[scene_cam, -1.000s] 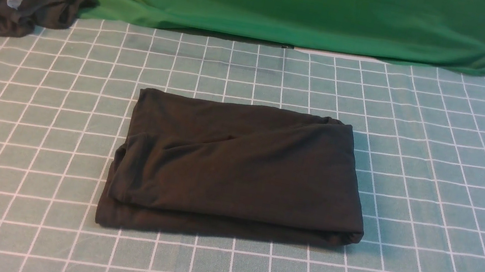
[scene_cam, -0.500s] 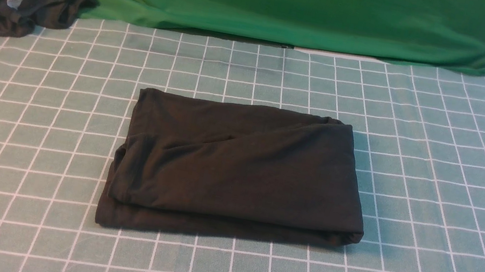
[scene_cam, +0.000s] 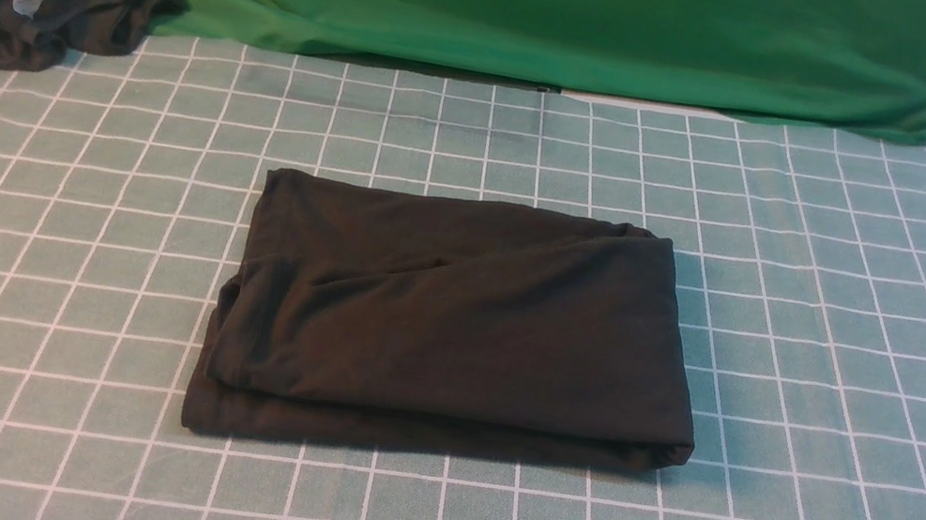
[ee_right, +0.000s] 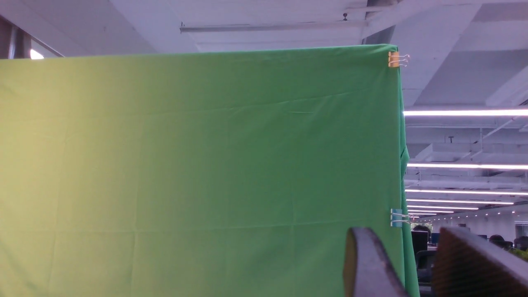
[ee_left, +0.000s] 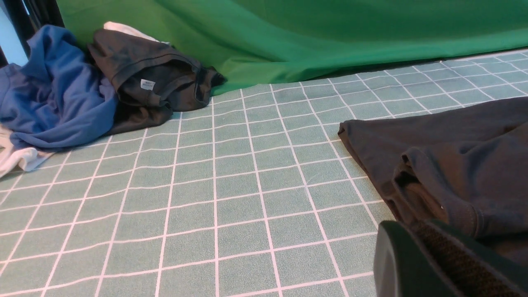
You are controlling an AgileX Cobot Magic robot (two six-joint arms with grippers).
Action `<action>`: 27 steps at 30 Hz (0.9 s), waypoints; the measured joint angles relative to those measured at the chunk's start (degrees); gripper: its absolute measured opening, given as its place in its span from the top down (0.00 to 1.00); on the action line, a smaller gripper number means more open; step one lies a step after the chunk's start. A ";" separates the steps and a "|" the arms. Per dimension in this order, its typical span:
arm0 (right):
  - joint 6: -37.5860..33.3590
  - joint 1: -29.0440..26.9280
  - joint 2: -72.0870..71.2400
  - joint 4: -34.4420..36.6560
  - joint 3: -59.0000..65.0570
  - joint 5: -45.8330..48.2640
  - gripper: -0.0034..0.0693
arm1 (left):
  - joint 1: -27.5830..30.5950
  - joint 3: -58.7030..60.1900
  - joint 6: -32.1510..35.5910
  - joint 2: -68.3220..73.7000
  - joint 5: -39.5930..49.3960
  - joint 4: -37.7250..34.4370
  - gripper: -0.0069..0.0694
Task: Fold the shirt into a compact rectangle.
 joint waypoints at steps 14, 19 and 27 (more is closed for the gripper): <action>0.00 0.00 0.00 0.00 0.00 -0.05 0.62 | 0.00 0.00 0.05 0.00 0.00 0.00 0.89; 0.00 0.00 0.00 0.00 0.00 -0.05 0.62 | 0.00 0.00 0.10 0.00 0.00 0.00 0.89; -3.80 0.00 0.00 0.00 0.00 4.39 0.62 | 0.00 0.00 0.10 0.00 0.00 0.00 0.89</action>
